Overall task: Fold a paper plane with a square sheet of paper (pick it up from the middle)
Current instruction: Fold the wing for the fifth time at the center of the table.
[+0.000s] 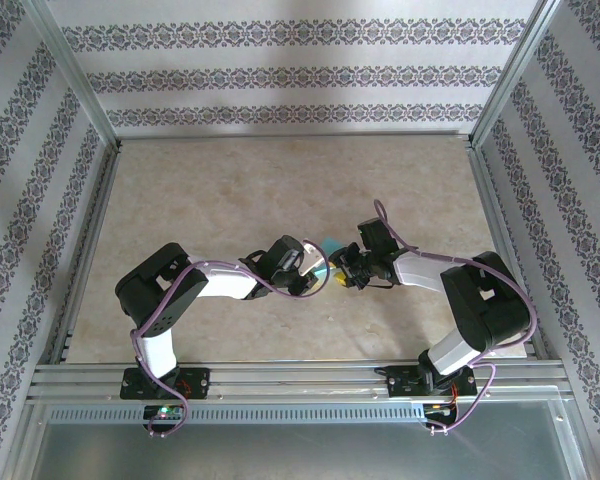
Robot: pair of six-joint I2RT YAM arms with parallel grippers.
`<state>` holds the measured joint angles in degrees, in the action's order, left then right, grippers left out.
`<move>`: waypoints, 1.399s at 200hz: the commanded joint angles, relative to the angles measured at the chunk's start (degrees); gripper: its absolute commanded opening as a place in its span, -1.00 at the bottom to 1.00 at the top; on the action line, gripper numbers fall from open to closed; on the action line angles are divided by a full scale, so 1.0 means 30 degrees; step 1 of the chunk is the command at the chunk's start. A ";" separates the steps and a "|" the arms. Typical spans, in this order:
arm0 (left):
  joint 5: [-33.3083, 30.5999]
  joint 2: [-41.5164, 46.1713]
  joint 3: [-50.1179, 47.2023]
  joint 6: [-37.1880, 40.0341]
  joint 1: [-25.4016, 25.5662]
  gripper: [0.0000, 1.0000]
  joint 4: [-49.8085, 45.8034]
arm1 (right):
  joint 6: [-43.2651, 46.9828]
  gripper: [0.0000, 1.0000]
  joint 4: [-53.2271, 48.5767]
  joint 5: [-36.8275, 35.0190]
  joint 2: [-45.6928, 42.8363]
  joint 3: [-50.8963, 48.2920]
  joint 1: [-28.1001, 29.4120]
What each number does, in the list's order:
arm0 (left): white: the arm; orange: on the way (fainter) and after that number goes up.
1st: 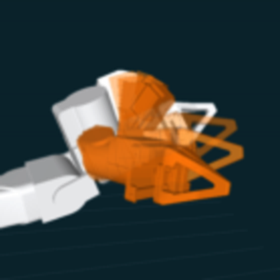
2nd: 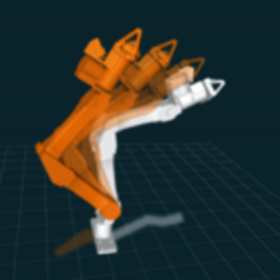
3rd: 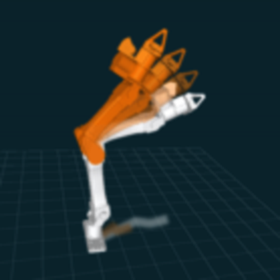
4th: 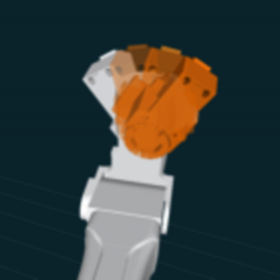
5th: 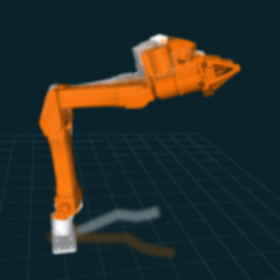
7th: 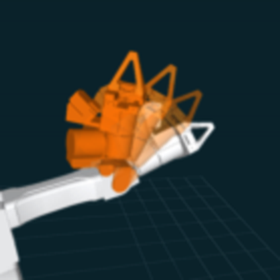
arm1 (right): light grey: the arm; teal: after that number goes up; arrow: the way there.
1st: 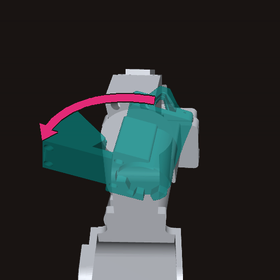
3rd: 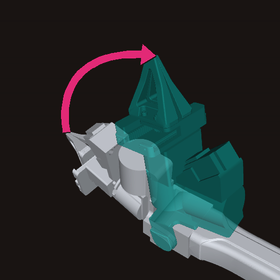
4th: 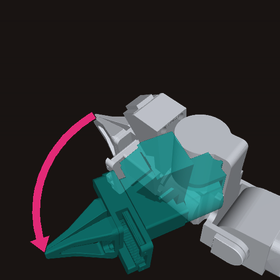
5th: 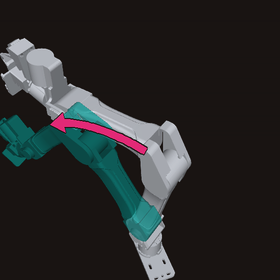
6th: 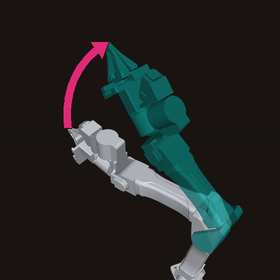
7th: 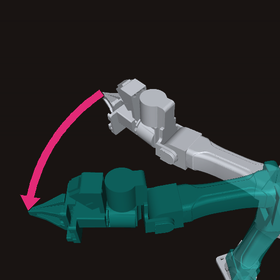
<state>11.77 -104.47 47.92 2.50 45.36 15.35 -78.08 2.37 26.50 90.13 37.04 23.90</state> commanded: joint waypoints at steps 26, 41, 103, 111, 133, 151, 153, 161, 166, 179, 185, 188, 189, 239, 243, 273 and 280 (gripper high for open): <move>0.0170 0.0883 0.0579 0.0927 0.0018 -0.49 -0.2180 | -0.0310 -0.69 0.0147 -0.0249 -0.0261 0.0398 0.0165; 0.0310 0.1337 0.0434 0.0804 0.0053 -0.40 -0.2234 | -0.0336 -0.76 0.0205 -0.0308 -0.0306 0.0450 0.0149; -0.0617 0.1958 0.0002 0.1452 0.0494 -0.33 -0.3192 | -0.0354 -0.79 0.0264 -0.0052 -0.0218 0.0574 0.0148; -0.0740 0.1908 -0.0002 0.1578 0.0526 -0.34 -0.3338 | -0.0368 -0.79 0.0264 -0.0045 -0.0218 0.0574 0.0148; -0.0760 0.1921 0.0020 0.1805 0.0524 -0.38 -0.3771 | -0.0325 -0.79 0.0264 -0.0016 -0.0189 0.0577 0.0148; -0.0728 0.1892 0.0014 0.1976 0.0523 -0.38 -0.4151 | -0.0311 -0.79 0.0264 0.0002 -0.0119 0.0604 0.0152; -0.0744 0.1877 0.0013 0.1978 0.0523 -0.38 -0.4195 | -0.0310 -0.79 0.0264 0.0011 -0.0128 0.0604 0.0149; -0.0857 0.1863 -0.0001 0.2036 0.0523 -0.39 -0.4339 | -0.0310 -0.79 0.0293 0.0014 -0.0103 0.0604 0.0148; -0.0927 0.1866 -0.0035 0.2098 0.0523 -0.39 -0.4420 | -0.0310 -0.79 0.0293 0.0014 -0.0101 0.0604 0.0148; -0.1127 0.1891 -0.0080 0.2263 0.0523 -0.44 -0.4535 | -0.0277 -0.78 0.0293 0.0043 -0.0072 0.0604 0.0148; -0.1233 0.1907 -0.0088 0.2339 0.0523 -0.46 -0.4567 | -0.0280 -0.79 0.0297 0.0043 -0.0069 0.0604 0.0156; -0.1273 0.1920 -0.0072 0.2375 0.0523 -0.46 -0.4577 | -0.0281 -0.79 0.0320 0.0043 -0.0071 0.0604 0.0157; -0.1294 0.1920 -0.0083 0.2396 0.0523 -0.46 -0.4598 | -0.0281 -0.79 0.0321 0.0043 -0.0071 0.0604 0.0152; -0.1666 0.1840 -0.0060 0.2856 0.0523 -0.41 -0.4624 | -0.0243 -0.78 0.0323 0.0186 -0.0072 0.0662 0.0149; -0.1693 0.1834 -0.0065 0.2907 0.0523 -0.40 -0.4637 | -0.0251 -0.78 0.0323 0.0189 -0.0072 0.0662 0.0148; -0.2018 0.2115 -0.0215 0.3371 0.0523 -0.32 -0.4457 | -0.0205 -0.80 0.0264 0.0233 -0.0041 0.0688 0.0119; -0.2034 0.2248 -0.0286 0.3511 0.0523 -0.32 -0.4376 | -0.0164 -0.84 0.0239 0.0241 -0.0017 0.0717 0.0119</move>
<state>6.98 -99.37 48.29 10.39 46.17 3.36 -78.96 3.20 26.46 90.11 37.69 23.90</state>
